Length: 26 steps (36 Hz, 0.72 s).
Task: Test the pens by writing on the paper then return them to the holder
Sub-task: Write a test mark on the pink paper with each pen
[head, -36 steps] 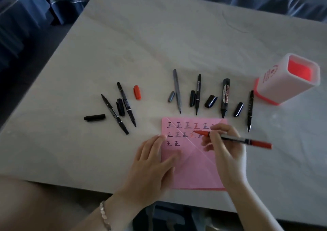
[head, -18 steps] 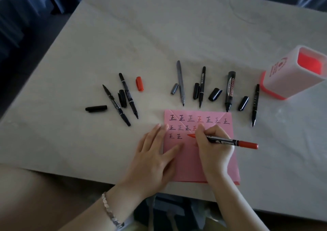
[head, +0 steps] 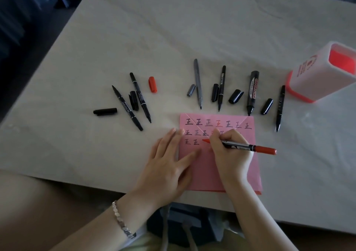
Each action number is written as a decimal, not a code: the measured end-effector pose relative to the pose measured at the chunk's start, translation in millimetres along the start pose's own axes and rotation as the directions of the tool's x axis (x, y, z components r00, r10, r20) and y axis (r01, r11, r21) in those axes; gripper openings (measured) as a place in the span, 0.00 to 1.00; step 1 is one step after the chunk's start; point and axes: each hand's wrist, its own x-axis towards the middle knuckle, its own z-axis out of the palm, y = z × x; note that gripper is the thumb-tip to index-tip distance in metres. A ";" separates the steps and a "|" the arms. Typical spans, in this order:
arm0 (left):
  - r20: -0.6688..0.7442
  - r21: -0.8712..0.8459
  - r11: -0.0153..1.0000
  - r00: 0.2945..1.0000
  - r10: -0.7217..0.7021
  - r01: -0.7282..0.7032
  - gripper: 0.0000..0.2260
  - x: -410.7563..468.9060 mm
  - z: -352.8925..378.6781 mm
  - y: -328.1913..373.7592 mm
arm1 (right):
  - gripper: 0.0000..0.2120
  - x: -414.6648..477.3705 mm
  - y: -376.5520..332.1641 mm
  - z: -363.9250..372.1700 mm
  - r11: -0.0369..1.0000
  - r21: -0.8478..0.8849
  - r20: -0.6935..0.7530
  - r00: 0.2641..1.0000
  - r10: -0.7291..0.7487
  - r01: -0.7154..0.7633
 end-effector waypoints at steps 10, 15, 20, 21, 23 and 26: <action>-0.017 -0.011 1.000 1.000 0.005 -0.006 0.19 0.9 -0.1 -0.2 | 0.16 -0.3 2.6 1.4 1.000 -0.014 -0.048 0.999 -0.009 0.008; -0.022 -0.014 1.000 1.000 -0.001 0.001 0.19 1.0 0.2 0.3 | 0.15 1.1 2.6 0.7 1.000 0.006 -0.035 0.999 0.027 -0.027; -0.022 -0.020 1.000 1.000 0.000 -0.001 0.19 1.4 -0.6 0.5 | 0.15 0.9 2.5 1.5 1.000 0.006 -0.021 1.000 0.018 -0.018; -0.020 -0.025 1.000 1.000 0.001 -0.002 0.19 1.5 -1.0 0.5 | 0.15 0.9 2.9 1.3 1.000 0.001 -0.021 1.000 0.015 -0.015; -0.014 -0.031 1.000 1.000 0.001 -0.001 0.19 1.6 -1.5 0.5 | 0.15 0.6 3.4 0.6 1.000 -0.017 -0.015 1.000 0.003 -0.003; -0.006 -0.021 1.000 1.000 0.001 -0.001 0.20 1.5 -1.6 0.5 | 0.14 0.3 3.2 -0.3 0.999 -0.037 -0.022 1.000 -0.008 0.008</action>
